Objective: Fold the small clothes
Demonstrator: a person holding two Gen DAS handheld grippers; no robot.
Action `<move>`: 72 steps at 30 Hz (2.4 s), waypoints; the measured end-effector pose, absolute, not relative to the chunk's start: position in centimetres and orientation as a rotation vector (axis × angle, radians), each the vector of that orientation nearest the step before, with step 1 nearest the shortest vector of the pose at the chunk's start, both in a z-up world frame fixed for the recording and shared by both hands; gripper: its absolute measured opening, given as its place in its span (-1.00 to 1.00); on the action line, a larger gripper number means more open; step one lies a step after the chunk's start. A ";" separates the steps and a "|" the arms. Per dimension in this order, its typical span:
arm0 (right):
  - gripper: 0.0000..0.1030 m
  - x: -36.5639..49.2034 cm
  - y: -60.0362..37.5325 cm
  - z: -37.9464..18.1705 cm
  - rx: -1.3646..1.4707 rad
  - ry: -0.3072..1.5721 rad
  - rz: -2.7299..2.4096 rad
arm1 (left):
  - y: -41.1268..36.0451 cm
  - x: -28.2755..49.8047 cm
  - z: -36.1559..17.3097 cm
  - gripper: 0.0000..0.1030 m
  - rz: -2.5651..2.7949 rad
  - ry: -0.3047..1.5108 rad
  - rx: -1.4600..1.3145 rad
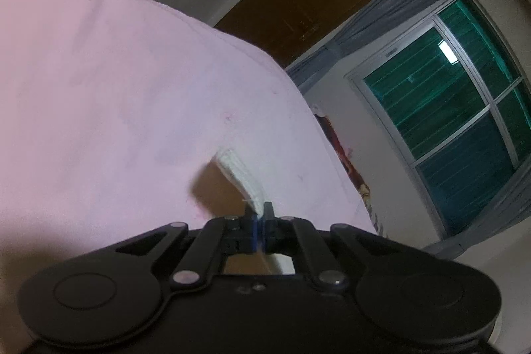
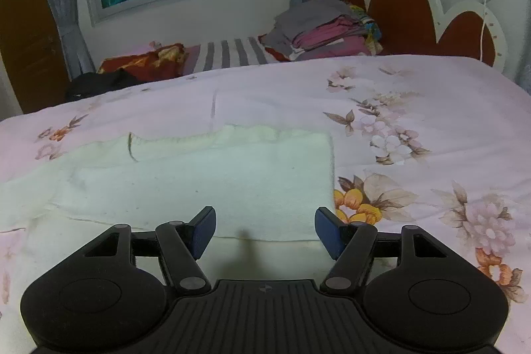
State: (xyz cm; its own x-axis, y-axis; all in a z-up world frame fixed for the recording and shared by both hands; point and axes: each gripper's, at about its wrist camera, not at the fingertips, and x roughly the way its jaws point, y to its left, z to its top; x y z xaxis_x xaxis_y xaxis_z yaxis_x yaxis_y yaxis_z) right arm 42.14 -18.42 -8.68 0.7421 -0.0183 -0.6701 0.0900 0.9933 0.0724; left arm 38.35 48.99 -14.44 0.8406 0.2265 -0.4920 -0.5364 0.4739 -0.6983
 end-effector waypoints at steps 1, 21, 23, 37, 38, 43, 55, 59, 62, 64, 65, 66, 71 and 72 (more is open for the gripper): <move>0.29 42.1 -18.5 -8.6 0.100 0.730 -0.065 | 49.0 38.8 -15.0 -0.95 0.493 0.400 -0.980; 0.30 43.0 -23.4 -10.6 0.144 0.794 -0.170 | 33.3 47.5 -8.6 -0.95 0.115 0.491 -0.678; 0.30 42.9 -24.5 -11.0 0.168 0.807 -0.180 | 29.0 48.6 -8.1 -0.95 0.050 0.520 -0.625; 0.31 39.3 -32.5 -11.5 0.295 0.798 -0.251 | 5.6 52.9 -8.9 -0.95 -0.302 0.682 -0.319; 0.31 39.0 -33.0 -11.5 0.300 0.797 -0.257 | 4.6 53.1 -9.3 -0.95 -0.318 0.694 -0.308; 0.31 38.0 -35.3 -11.4 0.325 0.791 -0.277 | -0.3 53.6 -11.2 -0.95 -0.387 0.752 -0.260; 0.31 37.1 -36.3 -10.4 0.365 0.758 -0.252 | -4.8 52.0 -12.0 0.24 -0.539 0.778 -0.170; 0.31 38.5 -34.1 -9.6 0.392 0.711 -0.149 | 1.6 49.4 -10.0 0.24 -0.417 0.690 -0.167; 0.31 40.2 -31.5 -9.2 0.395 0.690 -0.043 | 8.5 47.2 -9.8 0.16 -0.257 0.671 -0.180; 0.30 41.5 -30.0 -9.4 0.413 0.695 0.013 | 12.8 45.8 -10.3 0.11 -0.148 0.679 -0.183; 0.30 42.3 -29.0 -9.6 0.420 0.703 0.038 | 14.8 45.2 -10.7 0.11 -0.105 0.692 -0.195; 0.30 42.9 -28.3 -9.9 0.419 0.710 0.053 | 16.6 44.9 -11.2 0.11 -0.066 0.707 -0.211; 0.06 46.0 -25.2 -11.8 0.432 0.789 0.078 | 20.2 45.0 -12.8 0.11 -0.028 0.748 -0.237; -0.16 46.5 -25.0 -12.2 0.450 0.819 0.081 | 20.1 45.3 -13.0 0.11 -0.032 0.750 -0.238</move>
State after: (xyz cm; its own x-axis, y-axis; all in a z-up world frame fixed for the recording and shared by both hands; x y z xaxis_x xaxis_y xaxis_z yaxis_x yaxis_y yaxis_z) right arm 46.53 -25.00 -12.24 0.6852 0.2406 -0.6874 0.1018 0.9029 0.4176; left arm 45.30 20.08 -13.04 0.7325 -0.1138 -0.6712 -0.0556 0.9726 -0.2256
